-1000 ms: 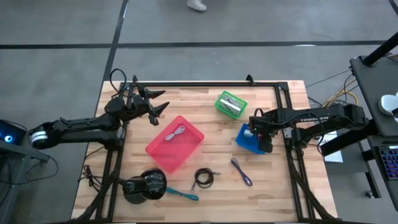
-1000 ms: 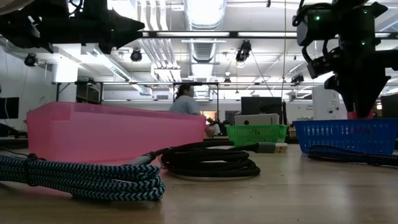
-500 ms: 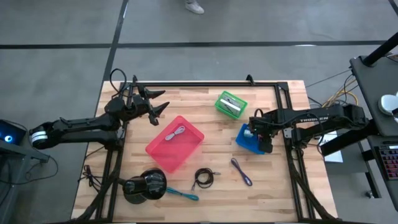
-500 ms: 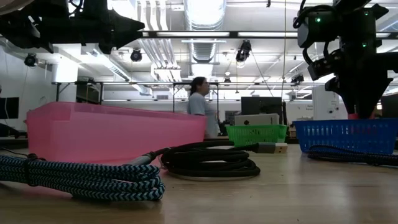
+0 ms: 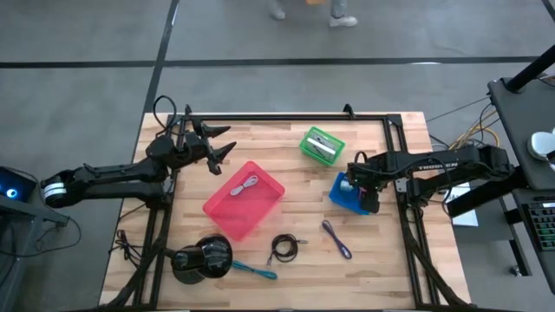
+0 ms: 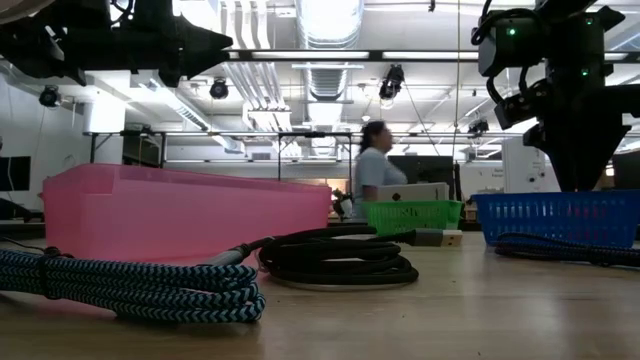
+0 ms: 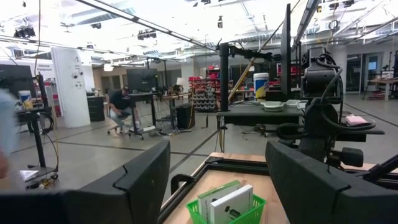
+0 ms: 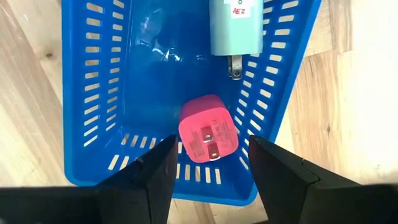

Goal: Pick and place items into bin
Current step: Put the blue charger cable into the pink bin

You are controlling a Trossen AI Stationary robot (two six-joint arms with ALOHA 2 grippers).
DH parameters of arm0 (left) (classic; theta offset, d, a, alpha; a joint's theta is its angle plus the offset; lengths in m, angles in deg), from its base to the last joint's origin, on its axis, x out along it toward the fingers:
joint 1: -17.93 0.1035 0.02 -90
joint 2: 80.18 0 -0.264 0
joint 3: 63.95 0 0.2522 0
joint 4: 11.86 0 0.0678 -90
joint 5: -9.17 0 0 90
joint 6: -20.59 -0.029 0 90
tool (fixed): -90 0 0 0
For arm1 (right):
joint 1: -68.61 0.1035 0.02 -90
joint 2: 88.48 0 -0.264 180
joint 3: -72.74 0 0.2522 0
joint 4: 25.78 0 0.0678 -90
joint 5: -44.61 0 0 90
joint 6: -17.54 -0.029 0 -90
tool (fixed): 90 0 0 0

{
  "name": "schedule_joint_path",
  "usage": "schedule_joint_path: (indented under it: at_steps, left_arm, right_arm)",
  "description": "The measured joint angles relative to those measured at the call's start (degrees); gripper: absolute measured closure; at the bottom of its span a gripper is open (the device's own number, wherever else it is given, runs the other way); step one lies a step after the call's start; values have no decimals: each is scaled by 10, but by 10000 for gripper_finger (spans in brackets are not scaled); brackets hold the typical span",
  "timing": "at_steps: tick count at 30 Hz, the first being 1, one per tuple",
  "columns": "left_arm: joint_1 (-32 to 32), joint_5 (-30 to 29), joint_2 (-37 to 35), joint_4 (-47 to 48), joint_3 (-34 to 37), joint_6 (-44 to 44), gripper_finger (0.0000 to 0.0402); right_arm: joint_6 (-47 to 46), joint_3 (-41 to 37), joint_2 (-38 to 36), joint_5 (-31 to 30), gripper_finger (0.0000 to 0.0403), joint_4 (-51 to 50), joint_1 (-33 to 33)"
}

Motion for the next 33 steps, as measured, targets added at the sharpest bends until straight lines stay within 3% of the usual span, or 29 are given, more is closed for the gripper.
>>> schedule_joint_path:
  at_steps: [10,20,33]
  left_arm:
    - [0,0,-1,0,0,0,155]
    - [0,0,0,0,0,0,155]
    - [0,0,-1,0,0,0,155]
  right_arm:
    - [-4,5,0,0,218,1,0]
    - [-13,69,0,0,218,12,0]
    - [-187,81,0,36,218,45,12]
